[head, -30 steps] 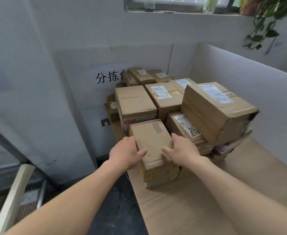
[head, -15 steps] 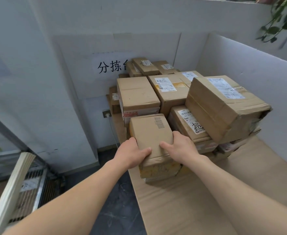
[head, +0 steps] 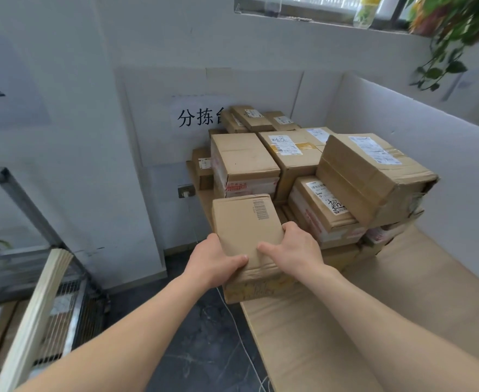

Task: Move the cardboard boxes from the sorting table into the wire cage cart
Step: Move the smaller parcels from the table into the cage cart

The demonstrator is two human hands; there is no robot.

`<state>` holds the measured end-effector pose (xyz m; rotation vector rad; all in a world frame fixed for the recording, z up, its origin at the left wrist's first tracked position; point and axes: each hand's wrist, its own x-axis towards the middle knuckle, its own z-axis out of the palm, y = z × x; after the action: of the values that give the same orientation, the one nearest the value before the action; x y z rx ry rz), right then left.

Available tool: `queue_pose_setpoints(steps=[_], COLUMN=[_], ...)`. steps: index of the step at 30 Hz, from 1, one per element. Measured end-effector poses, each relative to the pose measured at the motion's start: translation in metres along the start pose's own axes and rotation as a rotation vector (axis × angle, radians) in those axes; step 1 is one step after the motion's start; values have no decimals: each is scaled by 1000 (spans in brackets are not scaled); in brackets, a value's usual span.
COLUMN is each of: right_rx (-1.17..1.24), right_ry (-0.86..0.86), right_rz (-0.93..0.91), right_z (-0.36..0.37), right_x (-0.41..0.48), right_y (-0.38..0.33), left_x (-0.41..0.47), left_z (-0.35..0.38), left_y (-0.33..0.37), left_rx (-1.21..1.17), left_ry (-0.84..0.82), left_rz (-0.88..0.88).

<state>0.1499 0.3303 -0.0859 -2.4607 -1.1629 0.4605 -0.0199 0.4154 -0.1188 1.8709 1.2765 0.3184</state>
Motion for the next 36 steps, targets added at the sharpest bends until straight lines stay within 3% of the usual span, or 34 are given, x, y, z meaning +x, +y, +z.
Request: queue_pose_setpoints(steps=[8,13,24,36], right_rx=[16,49,176,224], right_ry=[10,-22,-275,-551], right_rz=[-77,-216,-576,-913], right_z=[23,51,133,225], right_x=[-43,-56,-88,-162], right_y=[-84,-156,-320,-437], left_x=[-39,-62,-127,-243], left_z=[-81,-147,-275,-320], left_y=[-47,-91,-197,-283], left_rx=[-25,-52,-84,-140], left_ry=[84,233,612,961], left_rz=[22,-26,-197,-485])
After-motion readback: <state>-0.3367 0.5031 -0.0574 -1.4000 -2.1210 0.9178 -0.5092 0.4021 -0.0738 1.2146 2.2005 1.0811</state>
